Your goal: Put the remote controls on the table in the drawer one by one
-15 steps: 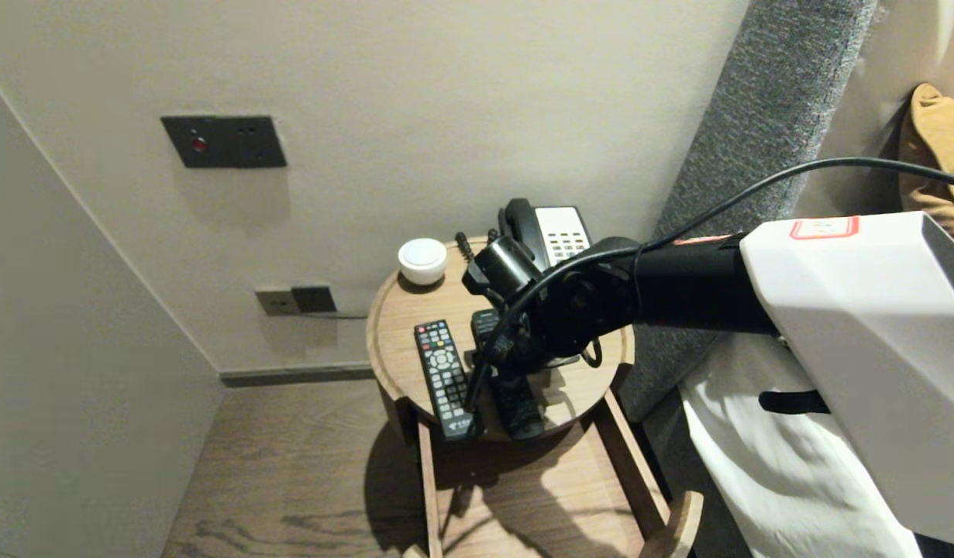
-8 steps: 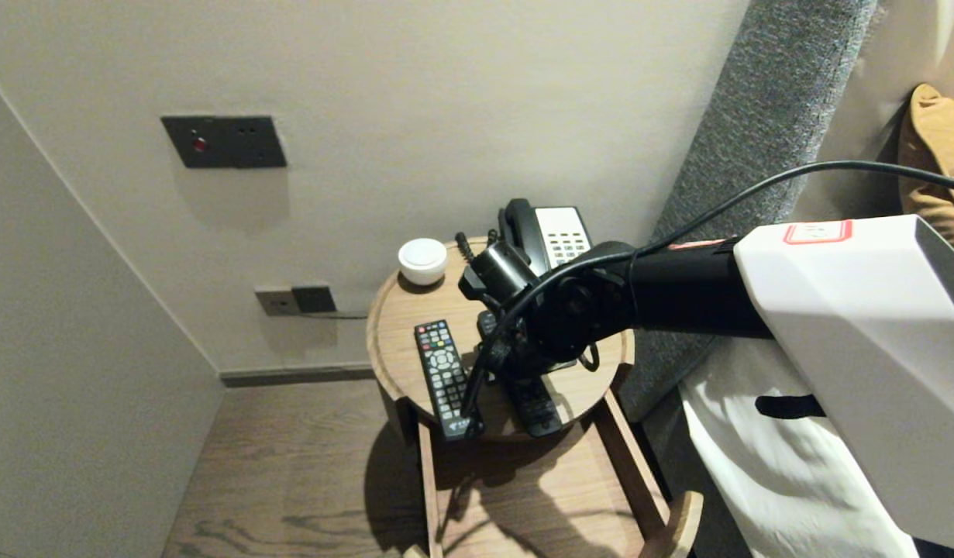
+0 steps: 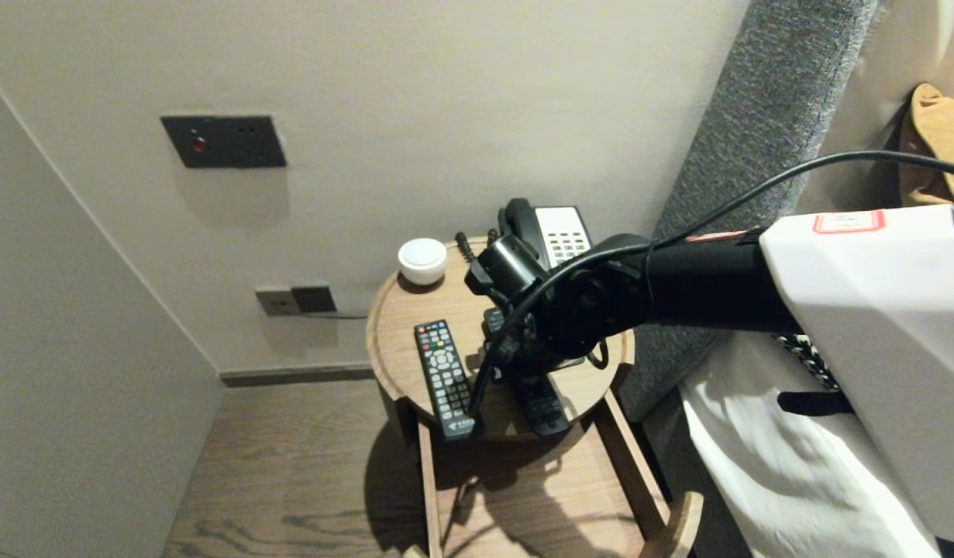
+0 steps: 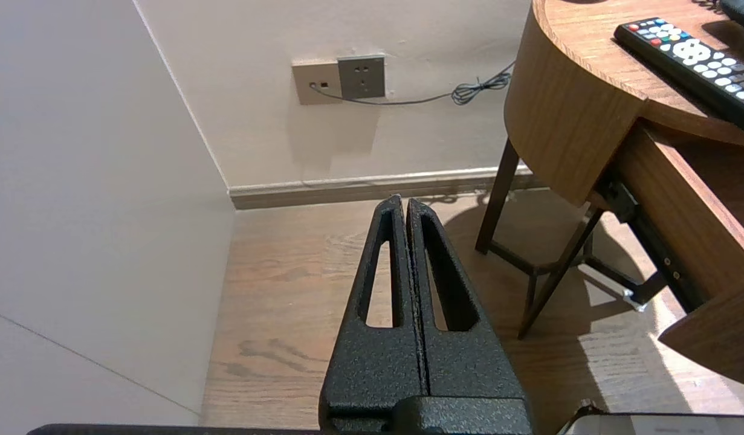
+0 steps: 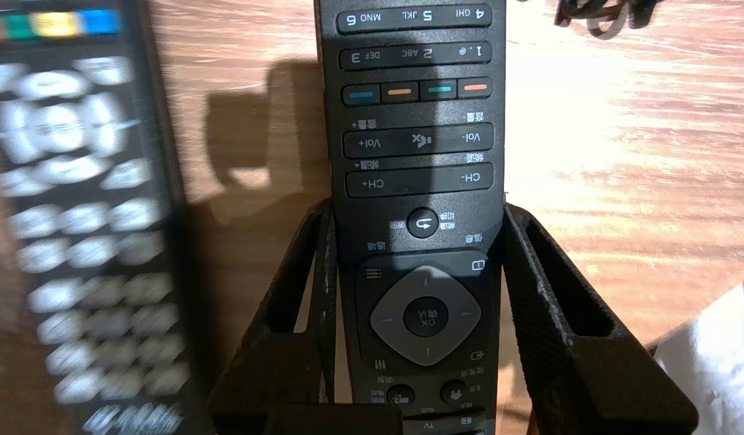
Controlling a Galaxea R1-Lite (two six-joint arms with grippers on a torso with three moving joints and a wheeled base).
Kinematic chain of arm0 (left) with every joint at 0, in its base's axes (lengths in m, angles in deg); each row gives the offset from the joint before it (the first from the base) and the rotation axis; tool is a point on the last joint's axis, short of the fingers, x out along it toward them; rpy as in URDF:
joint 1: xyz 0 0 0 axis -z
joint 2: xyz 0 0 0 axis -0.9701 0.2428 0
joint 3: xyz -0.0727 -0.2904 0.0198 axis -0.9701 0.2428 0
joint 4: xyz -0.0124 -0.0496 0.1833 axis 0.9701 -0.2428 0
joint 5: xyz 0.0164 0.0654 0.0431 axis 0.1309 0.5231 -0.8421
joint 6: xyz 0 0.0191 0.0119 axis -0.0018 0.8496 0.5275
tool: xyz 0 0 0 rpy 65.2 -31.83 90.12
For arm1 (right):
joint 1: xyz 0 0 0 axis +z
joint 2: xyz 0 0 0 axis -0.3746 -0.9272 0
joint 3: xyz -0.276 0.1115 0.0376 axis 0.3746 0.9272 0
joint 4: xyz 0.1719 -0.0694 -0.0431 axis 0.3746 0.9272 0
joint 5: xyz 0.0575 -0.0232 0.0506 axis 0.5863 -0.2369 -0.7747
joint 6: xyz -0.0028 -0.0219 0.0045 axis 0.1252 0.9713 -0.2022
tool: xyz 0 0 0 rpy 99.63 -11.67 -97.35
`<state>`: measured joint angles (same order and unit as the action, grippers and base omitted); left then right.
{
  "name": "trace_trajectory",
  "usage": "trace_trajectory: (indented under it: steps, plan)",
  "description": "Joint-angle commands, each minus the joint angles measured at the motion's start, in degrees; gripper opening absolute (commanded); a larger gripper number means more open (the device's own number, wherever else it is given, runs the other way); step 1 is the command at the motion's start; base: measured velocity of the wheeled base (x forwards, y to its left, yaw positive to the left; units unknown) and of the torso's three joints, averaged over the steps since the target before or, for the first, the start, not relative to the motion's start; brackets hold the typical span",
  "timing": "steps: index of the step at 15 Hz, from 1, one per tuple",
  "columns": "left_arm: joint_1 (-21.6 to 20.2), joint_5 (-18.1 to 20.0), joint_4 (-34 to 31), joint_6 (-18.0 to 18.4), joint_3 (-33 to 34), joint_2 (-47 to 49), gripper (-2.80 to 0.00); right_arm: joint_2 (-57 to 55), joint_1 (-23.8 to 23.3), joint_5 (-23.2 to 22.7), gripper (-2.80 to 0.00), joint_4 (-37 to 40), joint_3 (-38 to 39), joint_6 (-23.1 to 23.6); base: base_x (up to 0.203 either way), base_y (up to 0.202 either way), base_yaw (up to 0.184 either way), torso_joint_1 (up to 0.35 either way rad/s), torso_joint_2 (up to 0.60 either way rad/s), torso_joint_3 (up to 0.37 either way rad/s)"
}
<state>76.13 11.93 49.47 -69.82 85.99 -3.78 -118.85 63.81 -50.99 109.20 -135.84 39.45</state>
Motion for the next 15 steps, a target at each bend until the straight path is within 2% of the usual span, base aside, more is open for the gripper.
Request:
trace_trajectory:
  steps: [1,6,11,15]
  plan:
    - [0.0,0.0,0.0,0.0,0.0,0.0,-2.8,2.9,0.5,0.1,-2.8,0.1,0.2,-0.2,0.0,0.0,0.0,0.0,0.0,0.0]
    - [0.0,0.0,0.0,0.0,0.0,0.0,-2.8,9.4,1.8,0.1,-2.8,0.6,3.0,-1.7,0.0,0.0,0.0,0.0,0.0,0.0]
    - [0.0,0.0,0.0,0.0,0.0,0.0,-2.8,21.5,4.9,-0.6,-2.8,0.9,15.2,-4.0,0.0,0.0,0.0,0.0,0.0,0.0]
    - [0.0,0.0,0.0,0.0,0.0,0.0,-2.8,30.8,6.4,-5.2,-2.8,4.0,25.5,-4.3,0.0,0.0,0.0,0.0,0.0,0.0]
